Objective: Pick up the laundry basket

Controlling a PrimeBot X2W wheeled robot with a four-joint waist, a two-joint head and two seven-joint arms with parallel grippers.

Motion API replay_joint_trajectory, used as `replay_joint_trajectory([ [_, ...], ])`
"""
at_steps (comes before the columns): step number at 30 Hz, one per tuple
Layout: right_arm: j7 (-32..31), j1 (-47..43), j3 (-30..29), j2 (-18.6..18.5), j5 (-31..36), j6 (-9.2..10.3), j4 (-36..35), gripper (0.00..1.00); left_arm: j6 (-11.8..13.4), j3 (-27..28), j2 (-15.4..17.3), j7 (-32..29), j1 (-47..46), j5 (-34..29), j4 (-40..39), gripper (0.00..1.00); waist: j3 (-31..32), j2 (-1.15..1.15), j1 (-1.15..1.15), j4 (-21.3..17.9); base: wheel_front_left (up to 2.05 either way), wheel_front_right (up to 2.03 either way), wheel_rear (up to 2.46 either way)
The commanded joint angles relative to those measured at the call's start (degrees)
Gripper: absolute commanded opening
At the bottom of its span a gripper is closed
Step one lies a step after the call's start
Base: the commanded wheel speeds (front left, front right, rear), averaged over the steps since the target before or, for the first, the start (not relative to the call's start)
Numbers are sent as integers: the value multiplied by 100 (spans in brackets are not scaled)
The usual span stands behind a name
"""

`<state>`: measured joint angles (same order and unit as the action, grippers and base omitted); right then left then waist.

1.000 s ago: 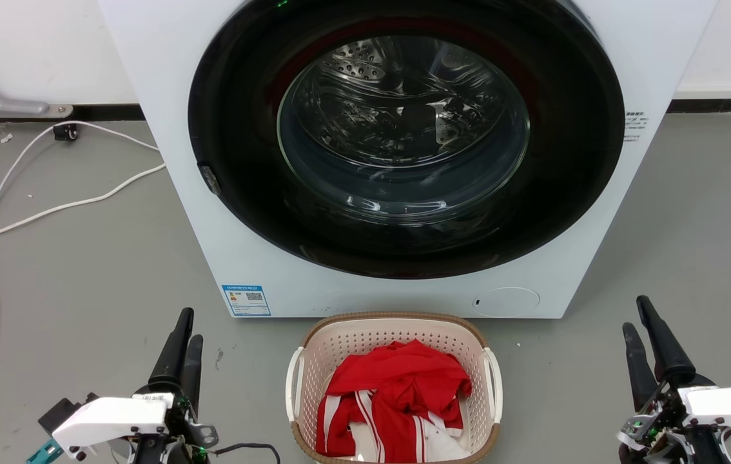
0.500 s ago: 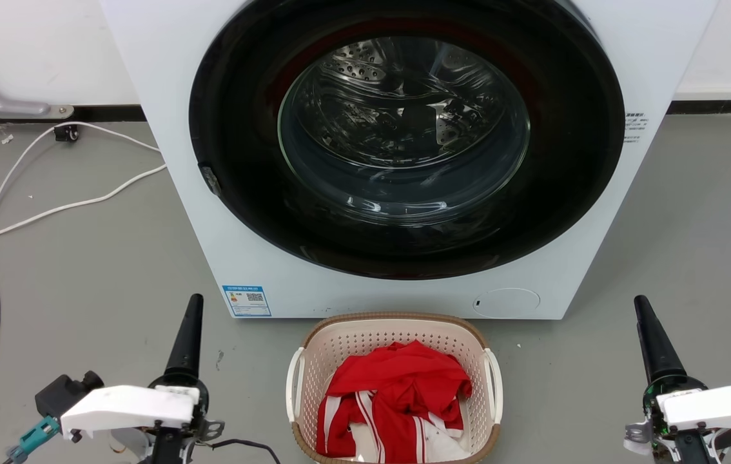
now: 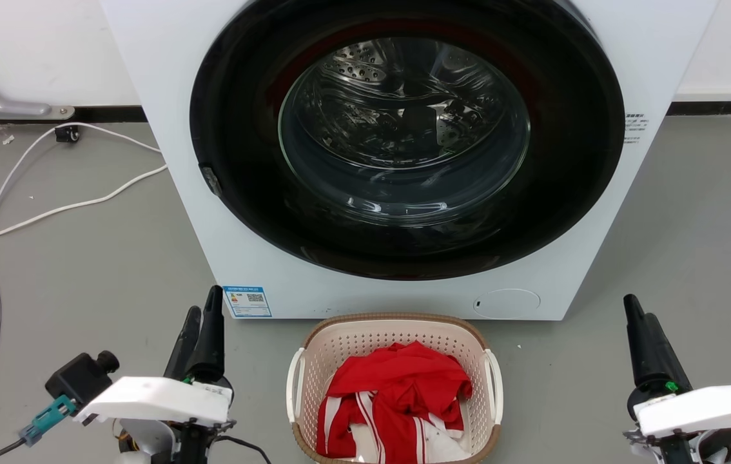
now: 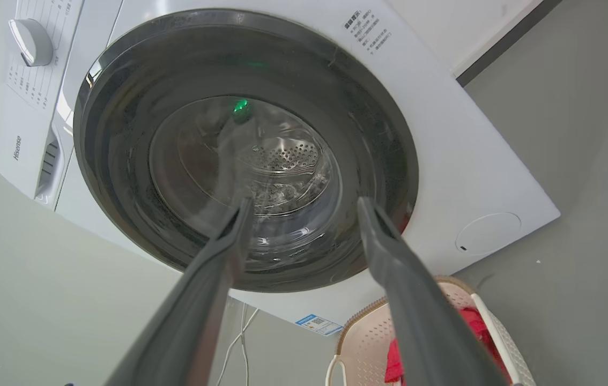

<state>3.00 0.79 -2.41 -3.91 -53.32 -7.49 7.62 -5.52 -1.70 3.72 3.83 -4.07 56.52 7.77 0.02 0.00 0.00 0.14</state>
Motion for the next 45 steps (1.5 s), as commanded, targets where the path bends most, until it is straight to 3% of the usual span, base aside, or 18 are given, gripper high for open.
replay_joint_trajectory([
  [1, 29, 7, 19, -16, 173, 0, -118, 100, 10, -26, 21, 62, -49, -174, -96, 100, -1, 0, 0, 2, 0, 0, 0],
  [24, 61, -229, 80, 26, 2206, 0, -476, 100, 129, -259, 11, 433, 1, -2189, 63, 100, 38, 0, 0, 55, 0, 0, 0],
  [45, 125, -411, 65, 61, 3624, 0, -636, 100, 240, -335, -13, 712, 31, -3388, 190, 100, 80, 0, 0, 94, 0, 0, 0],
])
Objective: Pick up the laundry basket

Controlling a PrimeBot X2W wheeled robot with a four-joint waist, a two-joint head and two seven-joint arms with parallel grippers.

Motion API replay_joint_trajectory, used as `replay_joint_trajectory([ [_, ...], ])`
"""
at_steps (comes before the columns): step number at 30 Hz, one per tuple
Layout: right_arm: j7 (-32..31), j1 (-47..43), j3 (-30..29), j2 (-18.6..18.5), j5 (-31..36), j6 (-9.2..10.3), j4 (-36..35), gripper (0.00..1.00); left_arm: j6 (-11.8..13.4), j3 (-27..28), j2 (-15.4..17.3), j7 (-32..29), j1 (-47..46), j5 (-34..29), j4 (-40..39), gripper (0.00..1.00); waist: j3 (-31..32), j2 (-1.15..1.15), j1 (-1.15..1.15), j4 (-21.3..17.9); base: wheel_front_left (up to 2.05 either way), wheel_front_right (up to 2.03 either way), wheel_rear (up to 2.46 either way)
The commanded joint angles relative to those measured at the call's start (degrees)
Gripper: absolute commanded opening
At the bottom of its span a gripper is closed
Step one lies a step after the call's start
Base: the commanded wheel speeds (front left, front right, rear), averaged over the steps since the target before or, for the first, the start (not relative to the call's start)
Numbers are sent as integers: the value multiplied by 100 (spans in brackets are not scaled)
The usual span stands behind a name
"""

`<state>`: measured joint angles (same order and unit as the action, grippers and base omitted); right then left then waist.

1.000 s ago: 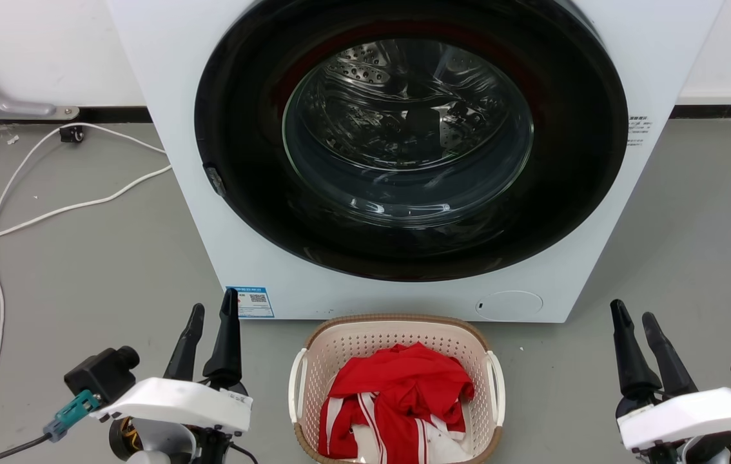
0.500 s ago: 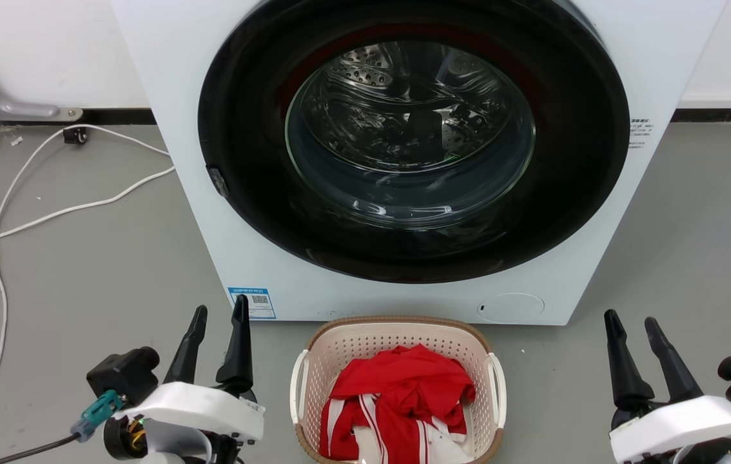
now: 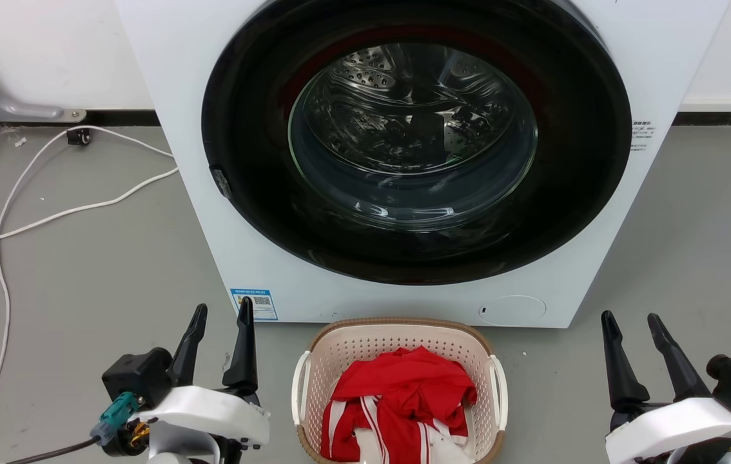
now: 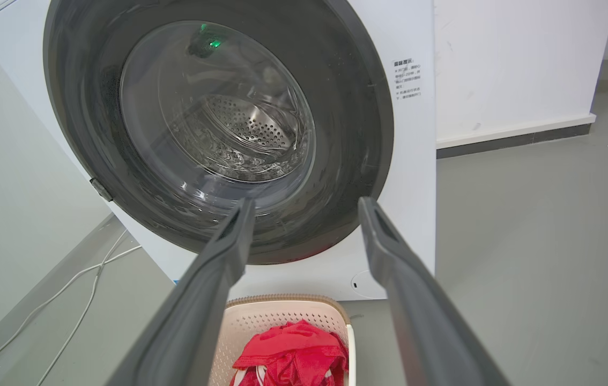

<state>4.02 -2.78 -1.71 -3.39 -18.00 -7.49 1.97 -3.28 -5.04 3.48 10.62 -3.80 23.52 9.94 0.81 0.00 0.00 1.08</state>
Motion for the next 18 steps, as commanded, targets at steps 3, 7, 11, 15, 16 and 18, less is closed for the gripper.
replay_joint_trajectory([
  [3, 35, -74, -14, 14, 251, 0, -79, 100, 28, -16, 5, 73, 9, -227, -11, 100, 11, 0, 0, 6, 0, 0, 0],
  [7, 55, -78, -5, 20, 461, 0, -98, 100, 38, -29, -2, 119, 18, -401, 8, 100, 17, 0, 0, 8, 0, 0, 0],
  [11, 76, -109, -7, 26, 666, 0, -118, 100, 58, -41, -8, 162, 24, -586, 39, 100, 15, 0, 0, 10, 0, 0, 0],
  [15, 81, -152, 0, 32, 875, 1, -132, 100, 80, -46, -12, 202, 36, -772, 67, 100, 17, 0, 0, 17, 0, 0, 0],
  [16, 85, -157, 3, 34, 923, 1, -133, 100, 84, -49, -14, 216, 37, -817, 74, 100, 18, 0, 0, 19, 0, 0, 0],
  [18, 91, -170, 6, 36, 1015, 1, -141, 100, 98, -55, -18, 236, 43, -907, 85, 100, 24, 0, 0, 24, 0, 0, 0],
])
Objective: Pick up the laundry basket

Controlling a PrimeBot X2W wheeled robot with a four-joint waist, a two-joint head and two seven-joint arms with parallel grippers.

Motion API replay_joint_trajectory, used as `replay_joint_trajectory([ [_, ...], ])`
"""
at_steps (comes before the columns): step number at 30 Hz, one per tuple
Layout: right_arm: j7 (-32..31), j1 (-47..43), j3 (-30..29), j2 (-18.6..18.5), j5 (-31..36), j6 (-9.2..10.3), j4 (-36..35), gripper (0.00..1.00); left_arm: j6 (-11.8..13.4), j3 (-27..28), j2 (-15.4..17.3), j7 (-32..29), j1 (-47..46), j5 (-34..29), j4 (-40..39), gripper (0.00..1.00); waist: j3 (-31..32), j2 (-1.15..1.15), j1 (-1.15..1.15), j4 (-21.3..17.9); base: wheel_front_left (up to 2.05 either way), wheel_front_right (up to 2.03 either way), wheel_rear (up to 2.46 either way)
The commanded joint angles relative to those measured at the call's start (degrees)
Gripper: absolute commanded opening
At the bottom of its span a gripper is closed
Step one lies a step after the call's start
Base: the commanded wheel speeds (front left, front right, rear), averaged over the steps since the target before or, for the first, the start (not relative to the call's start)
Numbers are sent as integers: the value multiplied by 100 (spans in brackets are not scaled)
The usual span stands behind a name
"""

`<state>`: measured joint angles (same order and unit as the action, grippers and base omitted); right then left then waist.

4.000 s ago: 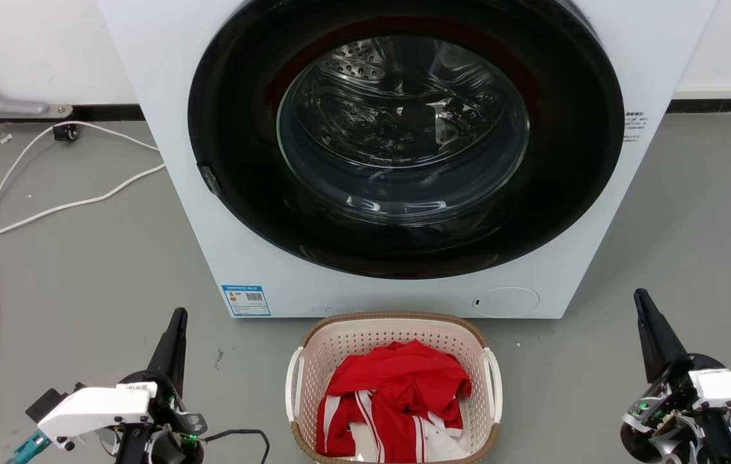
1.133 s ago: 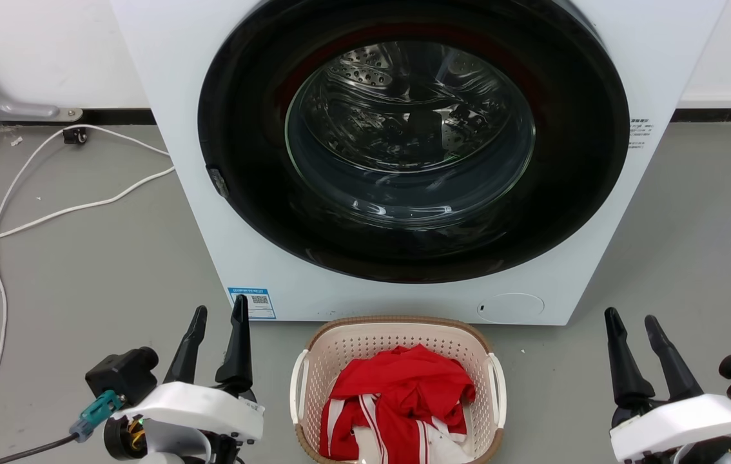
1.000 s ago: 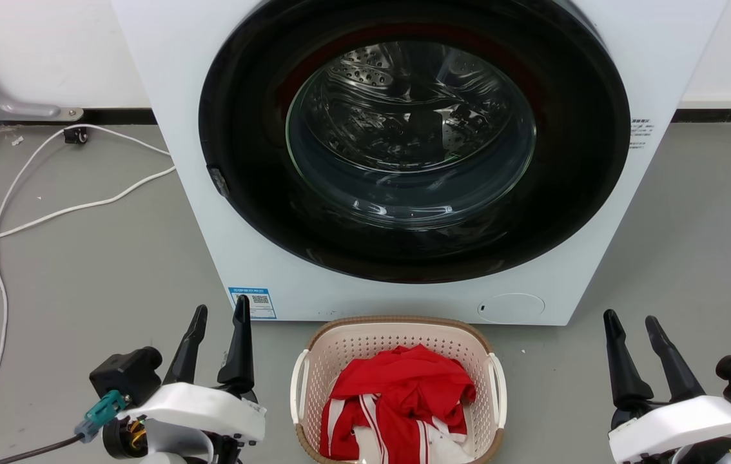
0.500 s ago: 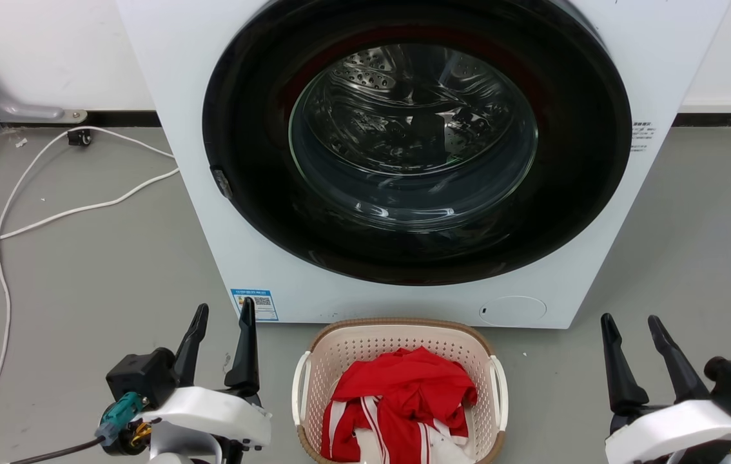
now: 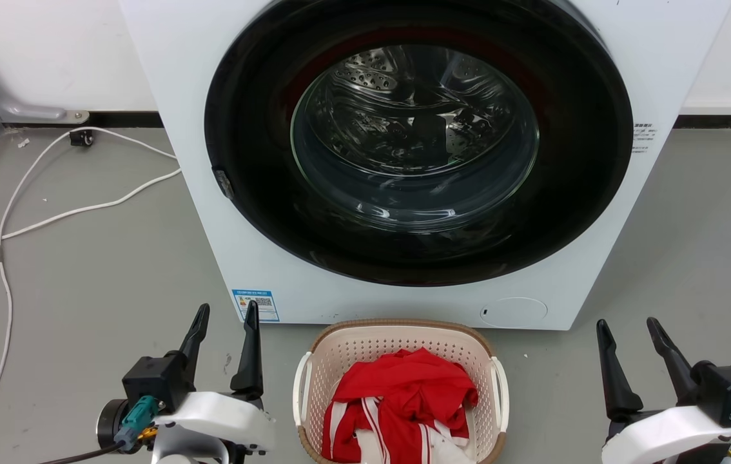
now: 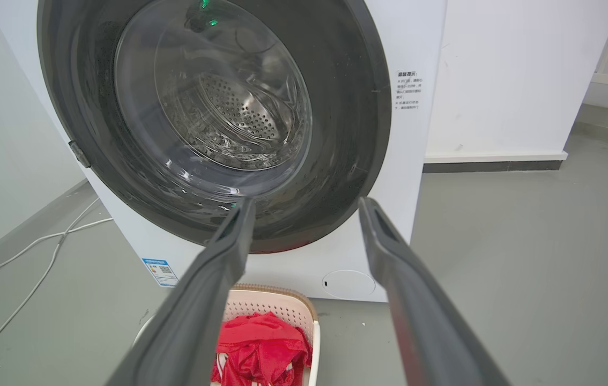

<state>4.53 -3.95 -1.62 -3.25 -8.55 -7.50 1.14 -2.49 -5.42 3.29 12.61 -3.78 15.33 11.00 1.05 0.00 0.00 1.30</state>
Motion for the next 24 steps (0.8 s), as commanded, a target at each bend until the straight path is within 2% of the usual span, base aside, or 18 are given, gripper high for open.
replay_joint_trajectory([
  [1, 40, -61, -3, 22, 125, 2, -64, 100, 31, -22, -1, 50, 41, -131, -19, 100, -1, 0, 0, 5, 0, 0, 0],
  [24, 41, -215, 15, 48, 1117, 2, -216, 100, 143, -71, -32, 257, 81, -1015, 73, 100, 9, 0, 0, 41, 0, 0, 0],
])
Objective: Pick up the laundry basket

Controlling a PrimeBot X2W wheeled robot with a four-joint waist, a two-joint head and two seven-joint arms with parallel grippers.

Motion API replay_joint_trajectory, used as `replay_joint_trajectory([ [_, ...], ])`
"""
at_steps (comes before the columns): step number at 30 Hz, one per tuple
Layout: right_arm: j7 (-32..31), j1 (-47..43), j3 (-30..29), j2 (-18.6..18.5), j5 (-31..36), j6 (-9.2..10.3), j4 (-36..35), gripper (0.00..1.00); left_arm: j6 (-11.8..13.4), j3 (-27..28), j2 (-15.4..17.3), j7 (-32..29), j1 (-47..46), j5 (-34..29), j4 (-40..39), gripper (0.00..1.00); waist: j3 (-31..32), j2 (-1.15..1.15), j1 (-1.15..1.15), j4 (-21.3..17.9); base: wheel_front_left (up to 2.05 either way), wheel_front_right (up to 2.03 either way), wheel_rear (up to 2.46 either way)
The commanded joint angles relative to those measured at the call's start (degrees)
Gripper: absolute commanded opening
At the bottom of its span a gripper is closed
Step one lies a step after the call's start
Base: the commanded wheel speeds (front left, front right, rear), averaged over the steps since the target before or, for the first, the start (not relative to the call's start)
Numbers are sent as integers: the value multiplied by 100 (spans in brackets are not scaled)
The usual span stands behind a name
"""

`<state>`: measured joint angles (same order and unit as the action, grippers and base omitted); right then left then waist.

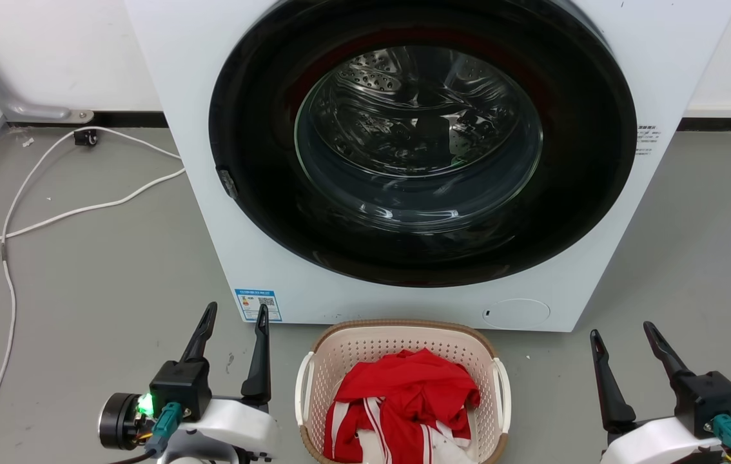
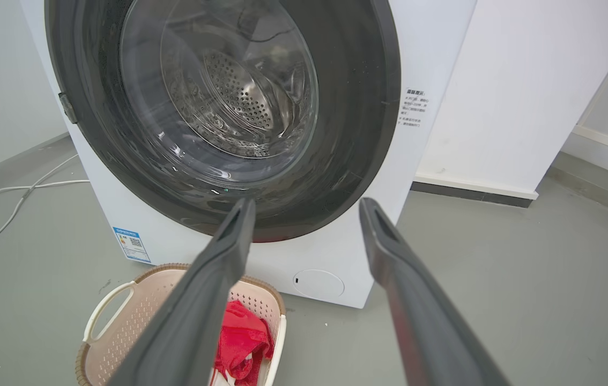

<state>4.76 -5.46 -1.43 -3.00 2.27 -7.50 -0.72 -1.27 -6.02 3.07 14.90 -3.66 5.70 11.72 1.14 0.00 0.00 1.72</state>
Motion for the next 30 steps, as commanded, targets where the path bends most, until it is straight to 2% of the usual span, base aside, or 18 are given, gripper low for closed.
replay_joint_trajectory([
  [1, 21, -58, -6, 25, 83, 3, -40, 100, 28, -12, -12, 37, 67, -88, -2, 100, -5, 0, 0, 1, 0, 0, 0],
  [23, -25, 7, -50, 25, -108, 3, -3, 100, 16, 39, -15, 36, 17, -35, 53, 100, -74, 0, 0, 12, 0, 0, 0],
  [30, -102, 369, -146, 23, -145, 3, 259, 100, -30, 94, 45, 35, -350, -16, 181, 100, -354, 0, 0, -48, 0, 0, 0],
])
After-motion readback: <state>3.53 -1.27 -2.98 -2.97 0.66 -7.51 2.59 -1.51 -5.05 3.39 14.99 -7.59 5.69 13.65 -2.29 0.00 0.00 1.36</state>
